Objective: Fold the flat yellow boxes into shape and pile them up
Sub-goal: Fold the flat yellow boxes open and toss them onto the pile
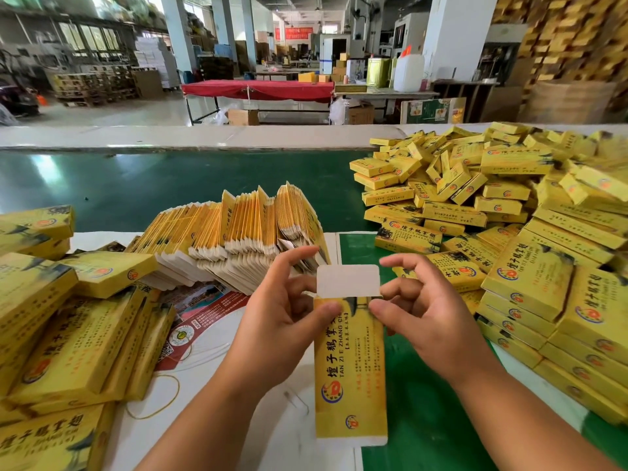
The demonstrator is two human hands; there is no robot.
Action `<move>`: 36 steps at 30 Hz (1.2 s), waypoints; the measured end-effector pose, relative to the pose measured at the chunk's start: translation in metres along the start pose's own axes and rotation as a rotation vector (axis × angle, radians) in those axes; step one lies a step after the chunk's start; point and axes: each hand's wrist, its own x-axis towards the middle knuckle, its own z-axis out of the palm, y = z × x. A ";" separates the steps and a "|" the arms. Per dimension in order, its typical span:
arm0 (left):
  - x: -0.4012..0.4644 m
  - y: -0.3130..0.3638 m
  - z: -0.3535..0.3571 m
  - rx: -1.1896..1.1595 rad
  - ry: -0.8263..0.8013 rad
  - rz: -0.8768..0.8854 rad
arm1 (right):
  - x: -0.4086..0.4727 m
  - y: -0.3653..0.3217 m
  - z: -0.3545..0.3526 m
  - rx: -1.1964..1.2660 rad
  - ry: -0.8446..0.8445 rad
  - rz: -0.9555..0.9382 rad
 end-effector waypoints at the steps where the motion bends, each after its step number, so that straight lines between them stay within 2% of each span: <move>1: 0.001 0.000 0.000 -0.014 0.009 -0.024 | 0.001 0.002 -0.002 0.029 -0.030 0.055; 5: 0.004 -0.001 -0.003 -0.015 0.003 -0.069 | 0.003 0.004 -0.003 0.051 -0.127 0.110; 18: 0.001 -0.002 0.001 -0.080 0.040 -0.035 | 0.000 0.001 0.001 0.069 -0.084 0.009; 25: 0.000 0.002 0.001 0.044 0.063 -0.110 | -0.001 0.002 0.005 -0.047 -0.058 0.001; 32: -0.002 -0.002 0.005 0.208 0.044 -0.073 | -0.002 -0.001 0.008 -0.060 -0.096 0.045; 36: -0.005 0.001 0.013 0.211 0.118 -0.081 | -0.006 -0.002 0.014 -0.161 -0.002 0.005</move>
